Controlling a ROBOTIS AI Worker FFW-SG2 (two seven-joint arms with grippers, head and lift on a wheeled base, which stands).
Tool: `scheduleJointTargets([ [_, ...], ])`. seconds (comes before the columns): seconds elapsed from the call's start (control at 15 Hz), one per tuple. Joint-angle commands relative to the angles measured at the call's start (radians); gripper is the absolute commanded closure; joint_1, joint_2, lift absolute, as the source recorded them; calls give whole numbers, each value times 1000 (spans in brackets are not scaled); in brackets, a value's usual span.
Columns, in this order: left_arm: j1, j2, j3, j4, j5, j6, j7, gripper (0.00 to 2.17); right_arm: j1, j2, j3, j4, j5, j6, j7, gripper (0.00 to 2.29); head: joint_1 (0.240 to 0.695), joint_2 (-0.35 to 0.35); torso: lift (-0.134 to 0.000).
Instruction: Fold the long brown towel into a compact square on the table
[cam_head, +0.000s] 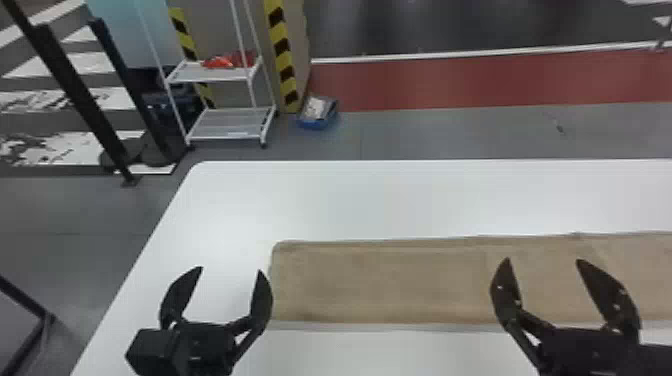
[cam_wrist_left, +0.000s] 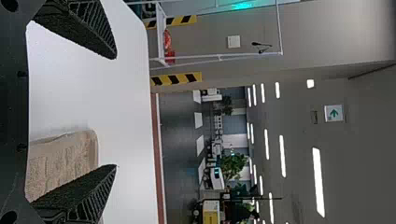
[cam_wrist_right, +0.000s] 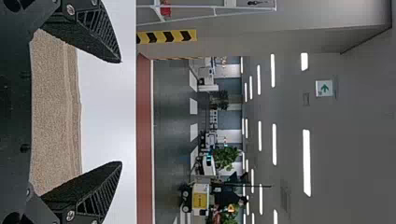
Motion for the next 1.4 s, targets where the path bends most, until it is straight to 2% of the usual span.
scheduleJointTargets([
  [0.0, -5, -4, 1, -12, -1, 11, 6, 36, -3, 1, -1, 1, -18, -1, 0, 110, 695, 151, -112],
  [0.2, -44, -4, 39, -44, 1, 167, -25, 36, -9, 1, 2, 6, -23, 2, 0, 110, 695, 152, -112],
  [0.4, -107, -4, 101, -86, 19, 465, -117, 73, -9, 1, 2, 9, -35, 2, 0, 113, 695, 173, -112],
  [0.67, -169, -4, 116, -155, 44, 821, -244, 100, -9, 1, -1, 9, -43, -1, 0, 113, 695, 181, -112],
  [1.33, -252, -4, 65, -152, 59, 1014, -279, 130, -32, 1, -4, 49, -43, 11, 0, 113, 695, 114, -112],
])
